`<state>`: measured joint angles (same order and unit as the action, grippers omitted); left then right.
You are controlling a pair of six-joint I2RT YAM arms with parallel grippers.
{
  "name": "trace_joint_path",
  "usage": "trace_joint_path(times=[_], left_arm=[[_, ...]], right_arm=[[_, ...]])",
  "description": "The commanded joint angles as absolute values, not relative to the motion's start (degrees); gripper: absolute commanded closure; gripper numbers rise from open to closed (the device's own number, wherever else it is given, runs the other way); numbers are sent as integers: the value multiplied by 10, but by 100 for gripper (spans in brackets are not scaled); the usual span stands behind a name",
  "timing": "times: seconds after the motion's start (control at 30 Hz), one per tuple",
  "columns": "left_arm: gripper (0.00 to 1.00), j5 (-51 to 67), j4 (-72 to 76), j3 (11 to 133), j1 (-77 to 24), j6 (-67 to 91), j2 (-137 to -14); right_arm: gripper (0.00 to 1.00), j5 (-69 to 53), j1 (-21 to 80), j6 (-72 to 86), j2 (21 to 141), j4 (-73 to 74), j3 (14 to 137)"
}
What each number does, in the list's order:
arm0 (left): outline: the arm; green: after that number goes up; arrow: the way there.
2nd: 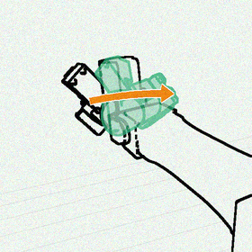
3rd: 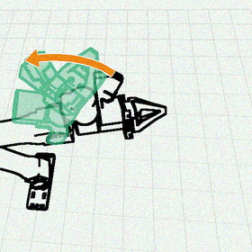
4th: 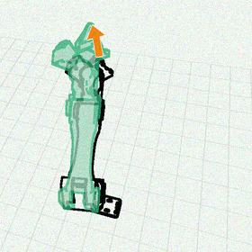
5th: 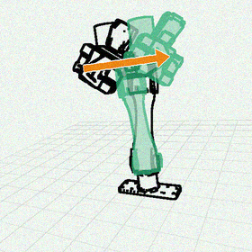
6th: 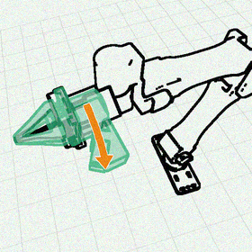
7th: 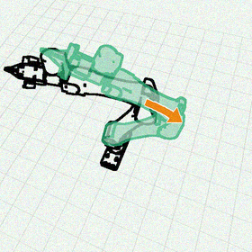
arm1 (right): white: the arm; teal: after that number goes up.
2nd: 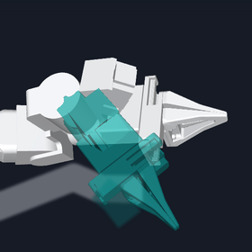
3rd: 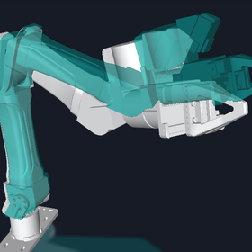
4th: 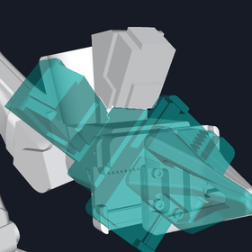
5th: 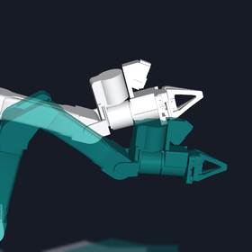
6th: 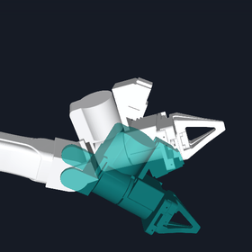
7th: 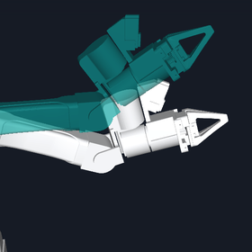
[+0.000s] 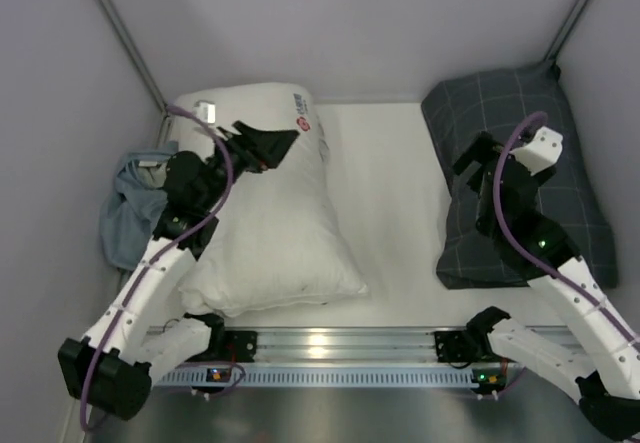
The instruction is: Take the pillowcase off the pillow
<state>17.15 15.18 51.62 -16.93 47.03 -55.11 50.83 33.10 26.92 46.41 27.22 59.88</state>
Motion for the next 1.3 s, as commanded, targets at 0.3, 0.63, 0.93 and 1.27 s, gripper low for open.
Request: trace_joint_path(times=[0.3, 0.63, 0.93, 1.27], left_arm=[[1, -38, 23, 807, -540, 167, -880], [1, 182, 40, 947, -564, 137, -1117], [1, 106, 90, 940, -579, 200, -1183], [1, 119, 157, 955, -606, 181, -1270]], right_arm=[[0, 257, 35, 297, 558, 373, 636], [1, 205, -62, 264, 493, 378, 626], [1, 188, -74, 281, 501, 376, 619], [1, 205, -81, 277, 463, 376, 629]])
